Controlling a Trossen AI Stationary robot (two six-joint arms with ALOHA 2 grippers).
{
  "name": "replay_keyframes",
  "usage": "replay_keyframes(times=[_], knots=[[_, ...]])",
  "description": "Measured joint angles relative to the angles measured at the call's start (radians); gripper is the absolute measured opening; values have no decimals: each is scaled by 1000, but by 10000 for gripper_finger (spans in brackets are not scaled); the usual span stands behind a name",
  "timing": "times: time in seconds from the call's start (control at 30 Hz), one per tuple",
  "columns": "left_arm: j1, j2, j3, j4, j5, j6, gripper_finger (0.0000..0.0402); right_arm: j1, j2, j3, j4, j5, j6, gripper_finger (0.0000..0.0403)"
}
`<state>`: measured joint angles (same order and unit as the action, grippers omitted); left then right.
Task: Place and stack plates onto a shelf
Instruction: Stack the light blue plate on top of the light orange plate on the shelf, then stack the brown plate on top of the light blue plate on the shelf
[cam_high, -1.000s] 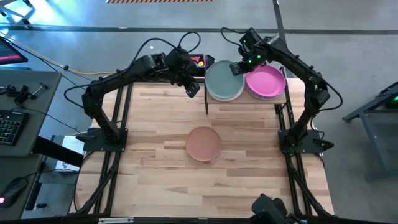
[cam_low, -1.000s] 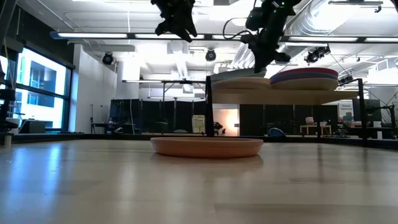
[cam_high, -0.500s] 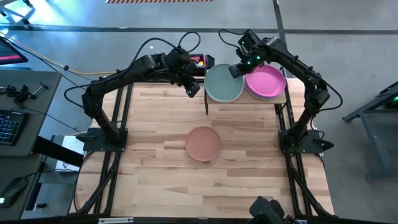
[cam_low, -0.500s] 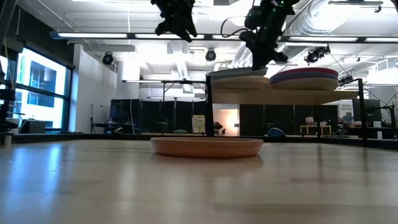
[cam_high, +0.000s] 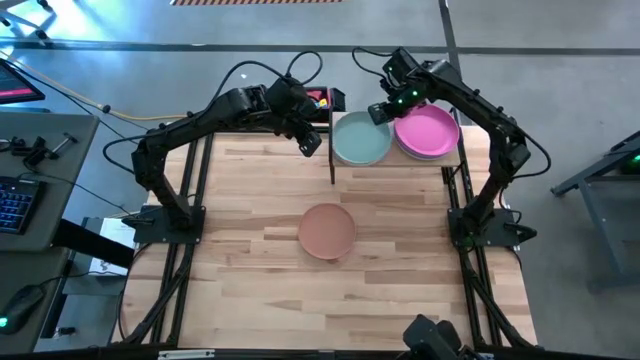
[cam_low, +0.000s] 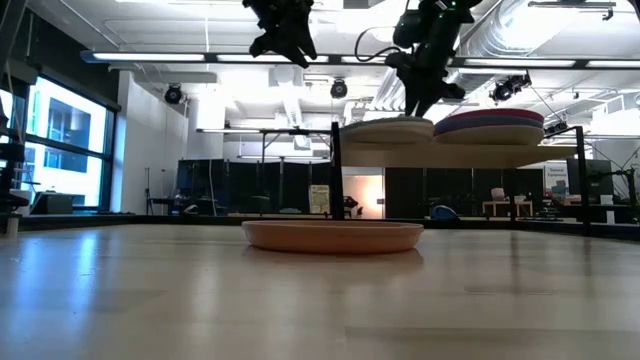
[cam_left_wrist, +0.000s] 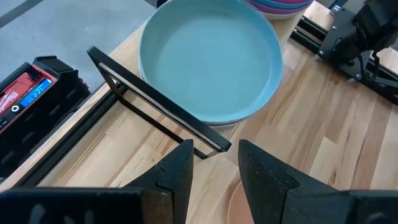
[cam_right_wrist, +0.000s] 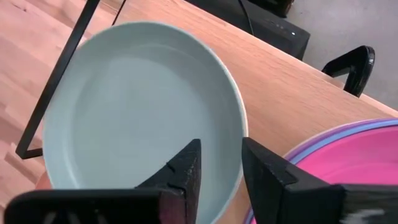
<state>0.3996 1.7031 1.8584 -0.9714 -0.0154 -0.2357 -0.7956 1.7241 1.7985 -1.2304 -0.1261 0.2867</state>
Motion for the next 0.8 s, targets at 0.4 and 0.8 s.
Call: replay_keyframes(times=[0.4, 0.8], knots=[[-2, 0, 0, -45, 4, 2, 116, -1, -12, 0, -112, -136, -59, 94], [-74, 0, -73, -138, 5, 2, 116, 122, -19, 0, -262, -213, -46, 94]])
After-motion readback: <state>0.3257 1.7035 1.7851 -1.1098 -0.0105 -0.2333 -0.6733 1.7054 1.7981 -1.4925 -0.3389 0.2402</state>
